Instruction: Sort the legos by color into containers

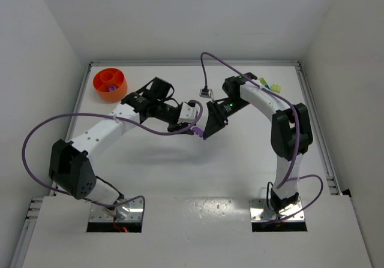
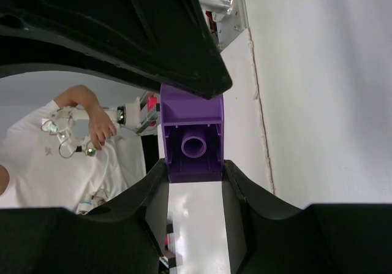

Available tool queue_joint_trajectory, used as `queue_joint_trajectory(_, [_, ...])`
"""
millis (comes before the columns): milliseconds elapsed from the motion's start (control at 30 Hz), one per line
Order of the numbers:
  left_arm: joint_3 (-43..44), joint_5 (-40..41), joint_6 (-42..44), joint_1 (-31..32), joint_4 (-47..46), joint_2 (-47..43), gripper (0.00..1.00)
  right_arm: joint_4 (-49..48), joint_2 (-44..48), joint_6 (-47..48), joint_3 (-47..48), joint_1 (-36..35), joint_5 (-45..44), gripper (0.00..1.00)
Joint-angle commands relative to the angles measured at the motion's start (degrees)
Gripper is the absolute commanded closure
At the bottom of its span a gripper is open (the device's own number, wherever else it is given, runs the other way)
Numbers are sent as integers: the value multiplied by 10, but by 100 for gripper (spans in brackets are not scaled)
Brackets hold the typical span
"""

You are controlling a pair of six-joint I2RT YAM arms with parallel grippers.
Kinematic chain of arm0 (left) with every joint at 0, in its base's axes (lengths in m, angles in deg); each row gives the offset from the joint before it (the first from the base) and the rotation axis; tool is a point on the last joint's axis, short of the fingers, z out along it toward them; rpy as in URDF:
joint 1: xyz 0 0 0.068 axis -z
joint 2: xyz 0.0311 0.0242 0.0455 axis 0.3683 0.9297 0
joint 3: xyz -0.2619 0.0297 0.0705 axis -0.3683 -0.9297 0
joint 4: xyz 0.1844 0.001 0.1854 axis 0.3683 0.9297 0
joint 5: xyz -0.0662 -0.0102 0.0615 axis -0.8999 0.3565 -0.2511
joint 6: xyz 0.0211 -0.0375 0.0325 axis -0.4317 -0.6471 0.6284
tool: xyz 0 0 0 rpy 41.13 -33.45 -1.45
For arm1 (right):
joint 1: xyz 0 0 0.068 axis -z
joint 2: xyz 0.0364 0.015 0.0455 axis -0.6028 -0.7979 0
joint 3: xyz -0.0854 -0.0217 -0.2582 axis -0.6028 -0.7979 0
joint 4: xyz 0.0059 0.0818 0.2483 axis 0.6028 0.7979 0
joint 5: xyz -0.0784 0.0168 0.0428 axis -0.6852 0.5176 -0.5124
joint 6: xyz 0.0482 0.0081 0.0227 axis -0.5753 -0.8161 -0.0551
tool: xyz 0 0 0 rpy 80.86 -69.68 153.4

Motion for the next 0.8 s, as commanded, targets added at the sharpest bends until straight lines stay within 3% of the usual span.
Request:
queue_joint_trajectory(0, [32, -40, 22, 10, 8, -12, 55, 23, 2, 20, 7, -5, 11, 96])
queue_joint_trajectory(167, [38, -47, 16, 16, 14, -12, 56, 28, 2, 26, 19, -10, 11, 96])
queue_joint_trajectory(400, [32, -35, 22, 21, 14, -12, 66, 28, 8, 26, 19, -10, 11, 97])
queue_joint_trajectory(567, [27, -25, 16, 26, 14, -12, 79, 28, 14, 26, 14, -10, 11, 96])
queue_joint_trajectory(633, [27, -19, 11, 26, 14, -12, 83, 28, 14, 26, 14, -10, 5, 88])
queue_joint_trajectory(667, [27, -12, 2, 26, 14, -12, 83, 28, 14, 21, 14, -10, -3, 72])
queue_joint_trajectory(767, [27, -5, -18, 26, 14, -18, 83, 28, 19, 21, 14, -10, -8, 53])
